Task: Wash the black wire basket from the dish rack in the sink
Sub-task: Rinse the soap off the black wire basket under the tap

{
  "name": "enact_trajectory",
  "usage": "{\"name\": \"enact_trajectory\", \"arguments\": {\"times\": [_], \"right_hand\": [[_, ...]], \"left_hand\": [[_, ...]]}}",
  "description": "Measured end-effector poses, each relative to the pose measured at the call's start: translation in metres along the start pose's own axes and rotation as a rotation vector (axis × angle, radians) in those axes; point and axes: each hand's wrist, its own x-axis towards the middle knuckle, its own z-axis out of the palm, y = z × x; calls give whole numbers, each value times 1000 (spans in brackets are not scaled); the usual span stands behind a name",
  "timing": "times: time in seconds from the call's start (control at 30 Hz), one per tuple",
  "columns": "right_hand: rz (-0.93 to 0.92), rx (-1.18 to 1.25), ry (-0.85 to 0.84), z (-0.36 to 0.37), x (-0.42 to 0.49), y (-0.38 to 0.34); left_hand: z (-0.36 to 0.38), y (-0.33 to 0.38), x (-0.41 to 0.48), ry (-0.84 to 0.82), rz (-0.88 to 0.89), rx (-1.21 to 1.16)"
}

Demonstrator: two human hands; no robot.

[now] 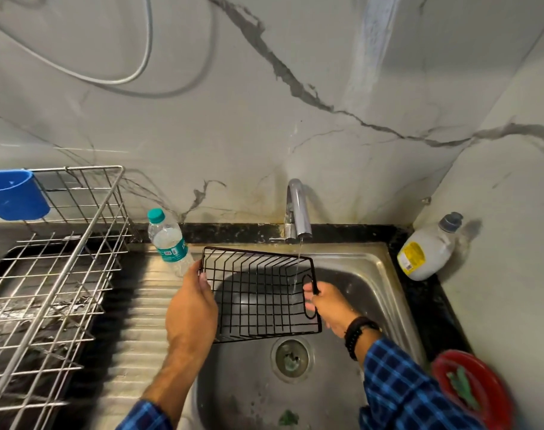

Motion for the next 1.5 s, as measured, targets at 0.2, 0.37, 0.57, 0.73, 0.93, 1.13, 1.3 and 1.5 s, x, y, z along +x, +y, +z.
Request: {"name": "enact_trajectory", "arguments": {"times": [0.2, 0.37, 0.57, 0.73, 0.93, 1.13, 1.3, 1.5], "right_hand": [[132, 120, -159, -15, -15, 4], [104, 385, -121, -13, -26, 5], [135, 762, -75, 4, -31, 16], [62, 1190, 148, 7, -28, 8], [-81, 1153, 206, -24, -19, -3], [-16, 1141, 194, -18, 1, -12], [79, 1250, 71, 17, 3, -20], [77, 1121, -26, 44, 6, -22]], "left_hand": [[1, 5, -4, -12, 12, -57], [-5, 6, 5, 10, 64, -98], [-8, 13, 15, 18, 174, -88], [5, 15, 12, -94, 122, -331], [10, -9, 31, -327, 255, -350], [11, -15, 41, -398, 252, -393], [18, -15, 44, -375, 328, -433], [42, -9, 48, -391, 399, -482]]}}
